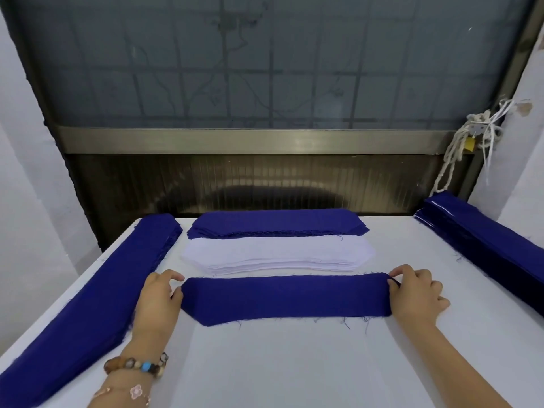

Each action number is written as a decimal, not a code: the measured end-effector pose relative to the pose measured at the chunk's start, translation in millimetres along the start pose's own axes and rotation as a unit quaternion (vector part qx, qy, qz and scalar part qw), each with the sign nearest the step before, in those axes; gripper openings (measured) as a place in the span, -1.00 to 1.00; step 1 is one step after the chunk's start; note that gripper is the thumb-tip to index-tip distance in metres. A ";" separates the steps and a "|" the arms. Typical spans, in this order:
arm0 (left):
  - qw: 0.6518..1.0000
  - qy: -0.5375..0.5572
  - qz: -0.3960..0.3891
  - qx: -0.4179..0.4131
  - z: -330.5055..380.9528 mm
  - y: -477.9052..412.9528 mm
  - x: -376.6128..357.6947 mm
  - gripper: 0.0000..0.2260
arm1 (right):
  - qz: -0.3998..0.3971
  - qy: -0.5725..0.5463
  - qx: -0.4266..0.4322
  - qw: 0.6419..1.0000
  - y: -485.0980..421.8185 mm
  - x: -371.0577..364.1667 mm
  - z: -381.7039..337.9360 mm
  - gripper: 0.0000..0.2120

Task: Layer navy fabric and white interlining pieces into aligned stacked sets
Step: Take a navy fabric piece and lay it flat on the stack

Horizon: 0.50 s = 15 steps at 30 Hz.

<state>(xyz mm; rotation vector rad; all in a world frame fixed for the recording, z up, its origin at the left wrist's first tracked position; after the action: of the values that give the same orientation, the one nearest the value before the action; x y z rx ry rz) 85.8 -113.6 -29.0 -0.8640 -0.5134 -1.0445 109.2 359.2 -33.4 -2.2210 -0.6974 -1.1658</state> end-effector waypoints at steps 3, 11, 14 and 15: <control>1.000 -0.004 0.002 -0.010 8.2 -1.0 1.0 -0.78 | 0.006 0.015 0.006 1.000 -3.9 -1.0 -4.5 -0.84; 0.995 0.040 0.003 -0.096 43.3 -45.3 -6.6 -0.77 | -0.017 -0.094 0.112 0.989 -31.0 -5.0 -50.2 -0.81; 0.996 0.028 0.011 -0.081 49.8 -68.0 -18.5 -0.77 | -0.037 -0.122 0.136 0.983 -38.8 -14.1 -71.0 -0.83; 0.997 0.028 0.005 -0.072 50.9 -72.4 -24.3 -0.80 | -0.047 -0.107 0.131 0.984 -40.9 -19.3 -76.8 -0.83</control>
<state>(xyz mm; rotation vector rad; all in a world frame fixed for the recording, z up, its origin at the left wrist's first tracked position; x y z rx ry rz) 11.4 -76.0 9.3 -0.9596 -0.3896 -1.1025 29.0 334.4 -3.7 -2.1244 -0.9935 -0.8282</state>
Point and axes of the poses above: each hand's wrist, its own y-axis away from the middle knuckle, its own x-axis out of the back of the hand, z = x × y, the point moved 5 cm from there along -y, towards the middle knuckle, and after that the axes turned 7 degrees about -x, right-handed, at the moved point
